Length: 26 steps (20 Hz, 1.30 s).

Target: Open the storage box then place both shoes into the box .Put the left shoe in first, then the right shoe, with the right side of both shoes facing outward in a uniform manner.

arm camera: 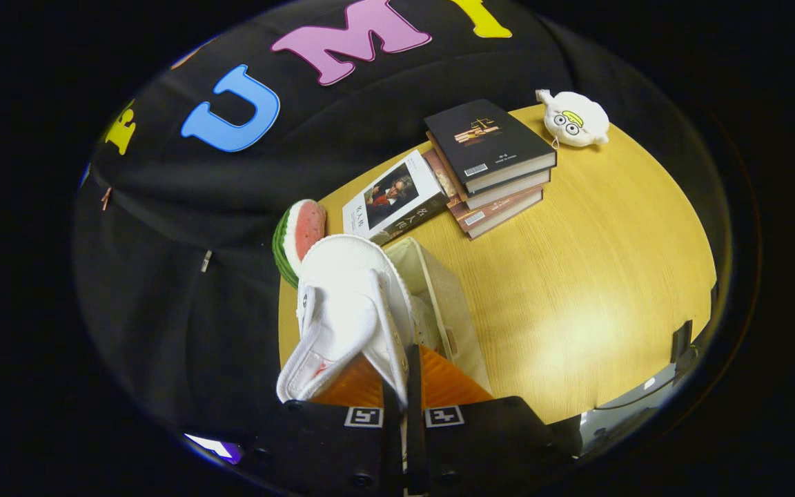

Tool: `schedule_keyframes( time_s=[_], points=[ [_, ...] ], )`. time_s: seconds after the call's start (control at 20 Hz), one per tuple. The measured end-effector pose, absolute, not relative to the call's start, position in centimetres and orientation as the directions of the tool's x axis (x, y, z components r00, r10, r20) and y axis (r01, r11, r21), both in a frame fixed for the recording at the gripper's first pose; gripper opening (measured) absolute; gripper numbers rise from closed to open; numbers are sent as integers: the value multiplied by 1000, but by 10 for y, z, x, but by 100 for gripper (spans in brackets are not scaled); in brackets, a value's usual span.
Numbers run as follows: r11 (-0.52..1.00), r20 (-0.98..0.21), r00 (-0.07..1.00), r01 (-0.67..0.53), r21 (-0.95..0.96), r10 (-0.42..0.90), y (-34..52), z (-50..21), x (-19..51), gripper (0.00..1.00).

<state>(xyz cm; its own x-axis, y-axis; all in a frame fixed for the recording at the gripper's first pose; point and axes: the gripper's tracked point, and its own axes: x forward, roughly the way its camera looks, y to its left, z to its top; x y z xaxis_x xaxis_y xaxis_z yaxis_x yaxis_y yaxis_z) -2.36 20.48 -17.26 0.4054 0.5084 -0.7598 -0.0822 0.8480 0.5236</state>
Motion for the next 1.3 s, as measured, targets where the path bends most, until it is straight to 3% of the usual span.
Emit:
schedule_keyframes(
  time_s=[0.15,0.25,0.4,0.85,1.3],
  points=[
    [861,-773,409,-68,505,485,208,-180,-23,9],
    [840,-755,402,-74,537,518,219,-179,-25,19],
    [820,-705,468,-82,566,533,215,-155,-19,100],
    [839,-594,666,-91,536,451,140,-95,19,98],
    [896,-345,839,-326,303,421,64,-28,50,98]
  ],
)
